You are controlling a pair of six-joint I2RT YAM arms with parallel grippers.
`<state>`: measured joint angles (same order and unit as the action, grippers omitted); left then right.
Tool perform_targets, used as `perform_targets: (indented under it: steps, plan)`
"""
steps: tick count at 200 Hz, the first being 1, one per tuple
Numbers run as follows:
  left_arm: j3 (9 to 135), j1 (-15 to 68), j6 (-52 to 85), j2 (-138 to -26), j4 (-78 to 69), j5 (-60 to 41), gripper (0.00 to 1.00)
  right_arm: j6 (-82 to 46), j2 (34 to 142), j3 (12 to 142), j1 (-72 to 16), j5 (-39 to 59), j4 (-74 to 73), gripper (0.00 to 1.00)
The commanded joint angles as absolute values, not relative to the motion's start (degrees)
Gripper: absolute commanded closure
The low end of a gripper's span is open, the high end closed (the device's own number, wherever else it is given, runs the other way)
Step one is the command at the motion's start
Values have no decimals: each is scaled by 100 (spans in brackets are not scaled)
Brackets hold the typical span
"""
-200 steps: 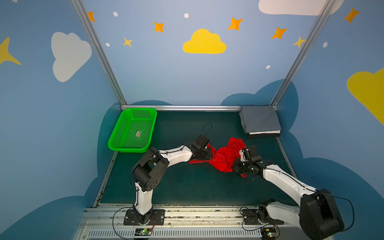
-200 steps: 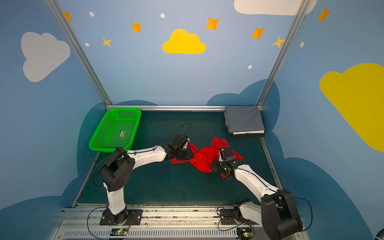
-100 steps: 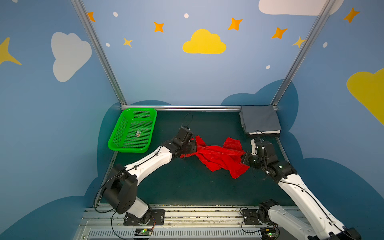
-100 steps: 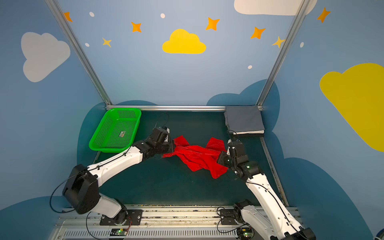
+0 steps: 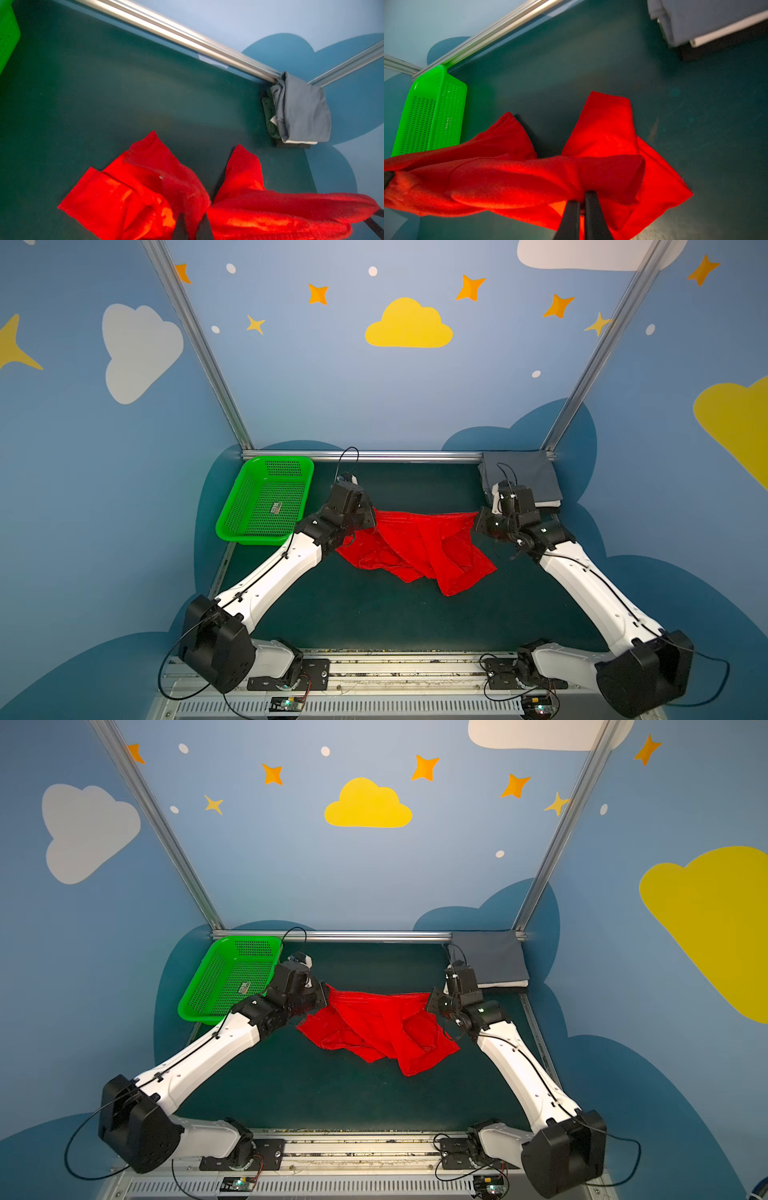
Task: Fold and stack the t-shirts
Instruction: 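Lift the red t-shirt high with both grippers and lay it flat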
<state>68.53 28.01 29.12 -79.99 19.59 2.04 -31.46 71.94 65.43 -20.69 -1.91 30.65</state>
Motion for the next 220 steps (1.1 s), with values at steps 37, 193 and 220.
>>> perform_targets:
  steps: [37,193,220]
  plan:
    - [7777,3100,2405,-7166,2628,277,96,-2600,6431,7488,-2037,-680,3301,100]
    - [9295,3178,1937,-7340,3149,1287,96,-1703,10233,12994,-2180,167,3924,100]
    - [8993,2306,2281,-8140,3034,658,96,-1425,12300,14758,-2188,905,4330,95]
